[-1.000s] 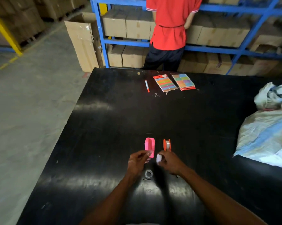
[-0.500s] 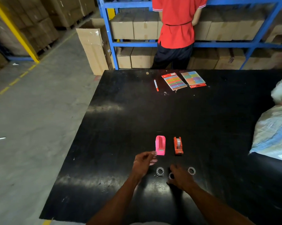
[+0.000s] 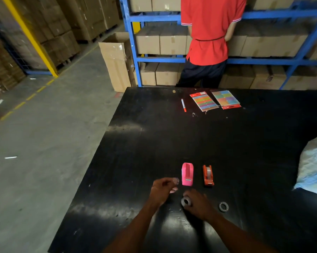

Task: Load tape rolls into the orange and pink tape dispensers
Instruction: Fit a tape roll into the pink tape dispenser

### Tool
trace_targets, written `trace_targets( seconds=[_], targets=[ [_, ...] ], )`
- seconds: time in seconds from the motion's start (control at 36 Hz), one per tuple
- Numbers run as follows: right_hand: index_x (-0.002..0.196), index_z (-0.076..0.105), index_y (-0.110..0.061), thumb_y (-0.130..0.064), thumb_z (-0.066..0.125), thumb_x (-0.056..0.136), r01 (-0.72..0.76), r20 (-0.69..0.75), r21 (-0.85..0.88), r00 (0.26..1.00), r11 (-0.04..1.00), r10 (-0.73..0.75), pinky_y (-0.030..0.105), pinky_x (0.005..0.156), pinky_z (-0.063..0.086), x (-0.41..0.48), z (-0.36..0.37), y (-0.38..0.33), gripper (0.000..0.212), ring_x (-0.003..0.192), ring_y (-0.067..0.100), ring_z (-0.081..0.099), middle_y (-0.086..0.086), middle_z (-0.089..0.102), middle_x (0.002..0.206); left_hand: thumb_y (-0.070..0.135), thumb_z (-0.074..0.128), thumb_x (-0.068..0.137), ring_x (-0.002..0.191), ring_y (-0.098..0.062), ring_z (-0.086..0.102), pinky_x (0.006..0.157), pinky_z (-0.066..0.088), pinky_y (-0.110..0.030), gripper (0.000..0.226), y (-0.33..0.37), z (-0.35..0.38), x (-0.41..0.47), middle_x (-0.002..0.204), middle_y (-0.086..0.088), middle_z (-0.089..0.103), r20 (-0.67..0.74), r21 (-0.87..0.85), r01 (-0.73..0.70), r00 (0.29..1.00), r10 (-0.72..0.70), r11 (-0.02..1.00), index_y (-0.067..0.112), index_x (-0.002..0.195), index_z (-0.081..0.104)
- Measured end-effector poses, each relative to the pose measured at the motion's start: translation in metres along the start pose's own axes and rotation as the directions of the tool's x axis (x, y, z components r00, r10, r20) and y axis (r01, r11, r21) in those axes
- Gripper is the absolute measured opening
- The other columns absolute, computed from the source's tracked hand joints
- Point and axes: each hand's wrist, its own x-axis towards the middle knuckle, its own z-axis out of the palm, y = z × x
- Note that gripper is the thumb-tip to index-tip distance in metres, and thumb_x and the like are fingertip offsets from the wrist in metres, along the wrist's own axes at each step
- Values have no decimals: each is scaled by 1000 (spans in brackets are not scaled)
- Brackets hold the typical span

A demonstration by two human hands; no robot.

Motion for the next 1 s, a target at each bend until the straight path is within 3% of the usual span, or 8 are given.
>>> trace_targets(
  seconds=[0.08, 0.17, 0.31, 0.36, 0.42, 0.64, 0.81, 1.0],
  targets=[
    [109, 59, -24, -30, 69, 83, 29, -131, 336, 991, 941, 17, 29, 82, 48, -2, -15, 0, 28, 92, 11, 63, -3, 64, 103, 3, 63, 90, 67, -11, 70, 67, 58, -19, 20, -3, 2, 5, 93, -12, 74, -4, -26, 25, 1000, -25, 999, -7, 106, 70],
    [116, 59, -20, -13, 71, 87, 36, -166, 520, 984, 853, 60, 14, 72, 50, 2, -40, -4, 32, 86, -1, 66, -4, 67, 102, 2, 58, 93, 59, -7, 69, 60, 56, -16, 19, -1, 9, 7, 75, 1, 76, 19, -43, 54, 998, -53, 998, -9, 106, 68],
    [120, 60, -10, -1, 75, 81, 54, -151, 704, 986, 708, 75, 35, 79, 59, 6, -63, 4, 43, 99, 21, 71, 10, 70, 114, 5, 58, 93, 61, -9, 68, 62, 56, -16, 16, 3, 26, 7, 70, -1, 75, 73, -89, 56, 996, -50, 994, 0, 100, 72],
    [113, 62, -12, 6, 75, 78, 73, -149, 717, 988, 693, 51, 38, 84, 58, 5, -67, 5, 41, 99, 23, 72, 13, 72, 110, 5, 57, 94, 62, -8, 68, 62, 55, -16, 16, 5, 32, 6, 70, 0, 74, 97, -103, 55, 994, -45, 993, 3, 99, 72],
    [108, 62, -15, 8, 75, 76, 95, -162, 716, 986, 692, 33, 32, 82, 58, 3, -71, 3, 41, 96, 21, 72, 10, 72, 106, 5, 58, 93, 62, -9, 68, 63, 55, -16, 16, 6, 36, 6, 70, 1, 75, 112, -105, 46, 993, -34, 993, 8, 94, 74],
    [115, 62, -10, -2, 79, 77, 140, -191, 666, 982, 733, -14, 21, 82, 56, -4, -77, 4, 42, 98, 9, 71, 4, 71, 111, 17, 64, 91, 69, -13, 68, 66, 55, -20, 14, 5, 41, 3, 78, -6, 74, 122, -76, 45, 992, -35, 996, 12, 90, 77],
    [109, 63, -11, 0, 79, 75, 160, -220, 644, 975, 748, -19, 32, 88, 58, 2, -71, 5, 39, 98, 18, 72, 8, 71, 109, 23, 67, 90, 71, -13, 69, 66, 54, -22, 14, 0, 40, 1, 78, -4, 75, 93, -24, 22, 996, -20, 999, 16, 88, 79],
    [108, 64, -12, -4, 81, 74, 146, -208, 598, 978, 788, -23, 31, 88, 57, 3, -66, 5, 39, 101, 18, 70, 6, 72, 108, 18, 68, 88, 68, -9, 68, 63, 54, -18, 14, -3, 34, 3, 78, -6, 75, 76, 73, 27, 997, -32, 997, 9, 93, 78]
  ],
)
